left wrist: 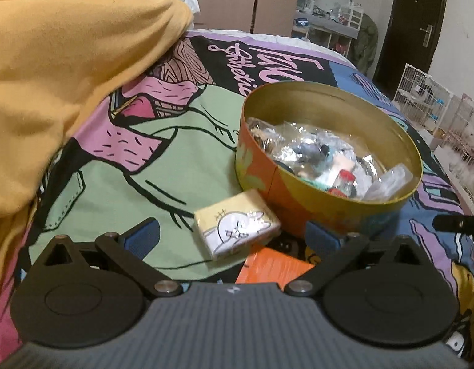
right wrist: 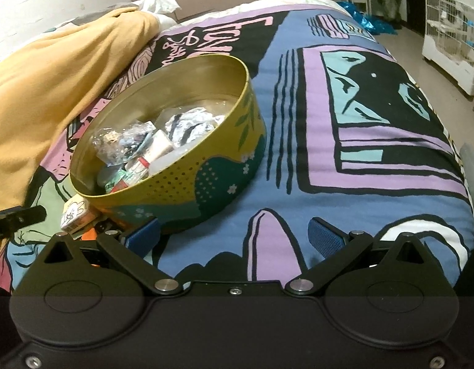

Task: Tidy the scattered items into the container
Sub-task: 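Move the right gripper toward the orange tube beside the soap box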

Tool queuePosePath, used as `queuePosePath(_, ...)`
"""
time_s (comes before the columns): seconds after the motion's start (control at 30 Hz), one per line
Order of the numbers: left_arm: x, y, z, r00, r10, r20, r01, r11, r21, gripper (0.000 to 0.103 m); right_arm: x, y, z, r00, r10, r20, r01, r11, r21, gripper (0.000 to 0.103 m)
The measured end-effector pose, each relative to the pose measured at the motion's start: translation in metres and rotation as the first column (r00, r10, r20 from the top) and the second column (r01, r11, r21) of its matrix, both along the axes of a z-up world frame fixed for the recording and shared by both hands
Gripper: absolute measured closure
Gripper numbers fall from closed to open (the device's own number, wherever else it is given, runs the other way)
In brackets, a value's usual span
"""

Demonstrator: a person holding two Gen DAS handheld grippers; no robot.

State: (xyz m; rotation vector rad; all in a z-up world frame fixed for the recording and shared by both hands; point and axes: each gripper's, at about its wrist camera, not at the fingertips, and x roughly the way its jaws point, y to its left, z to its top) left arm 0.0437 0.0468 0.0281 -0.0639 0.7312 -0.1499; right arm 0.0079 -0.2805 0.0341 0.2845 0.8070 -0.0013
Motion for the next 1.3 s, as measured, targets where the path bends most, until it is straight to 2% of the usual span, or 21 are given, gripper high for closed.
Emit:
queuePosePath(0.2, -0.016, 0.000, -0.021, 1.000, -0.010, 0.029, 0.011, 1.000, -0.030, 0.000, -0.006, 0.010, 0.005, 0.998, 0.038, 0.044, -0.036, 0.998, -0.046, 0.000)
queuePosePath(0.27, -0.017, -0.002, -0.020, 1.000, -0.010, 0.012, 0.010, 0.999, -0.033, 0.000, -0.008, 0.015, 0.006, 0.997, 0.057, 0.054, -0.053, 0.996, -0.066, 0.000)
queuePosePath(0.37, -0.022, -0.003, -0.014, 0.998, -0.020, 0.062, 0.023, 0.999, -0.043, 0.000, -0.010, 0.023, 0.007, 0.993, 0.099, 0.060, -0.093, 0.992, -0.090, 0.000)
queuePosePath(0.67, -0.016, 0.016, -0.016, 0.990, 0.130, 0.052, -0.127, 0.990, -0.054, 0.000, -0.020, 0.067, 0.001, 0.961, 0.276, 0.014, -0.273, 0.956, -0.111, 0.000)
queuePosePath(0.77, -0.014, 0.025, -0.017, 0.979, 0.199, 0.044, -0.196, 0.979, -0.058, 0.000, -0.019, 0.088, -0.003, 0.946, 0.325, -0.012, -0.324, 0.939, -0.119, 0.000)
queuePosePath(0.9, -0.014, 0.041, -0.016, 0.959, 0.278, 0.057, -0.270, 0.956, -0.114, 0.000, -0.013, 0.118, -0.008, 0.926, 0.375, -0.045, -0.378, 0.916, -0.134, 0.001)
queuePosePath(1.07, -0.011, 0.053, -0.016, 0.939, 0.340, 0.048, -0.330, 0.933, -0.147, 0.000, -0.001, 0.154, -0.007, 0.884, 0.465, -0.052, -0.466, 0.866, -0.182, 0.001)
queuePosePath(1.17, -0.009, 0.056, -0.017, 0.937, 0.348, 0.039, -0.337, 0.927, -0.163, 0.000, 0.015, 0.173, -0.011, 0.861, 0.502, -0.082, -0.508, 0.839, -0.195, 0.010)
queuePosePath(1.23, -0.009, 0.057, -0.017, 0.936, 0.349, 0.039, -0.339, 0.926, -0.164, 0.000, 0.026, 0.182, -0.014, 0.849, 0.516, -0.110, -0.528, 0.827, -0.193, 0.022)
queuePosePath(1.3, -0.009, 0.057, -0.017, 0.936, 0.349, 0.039, -0.338, 0.926, -0.167, 0.000, 0.036, 0.188, -0.020, 0.840, 0.524, -0.141, -0.543, 0.819, -0.188, 0.029)
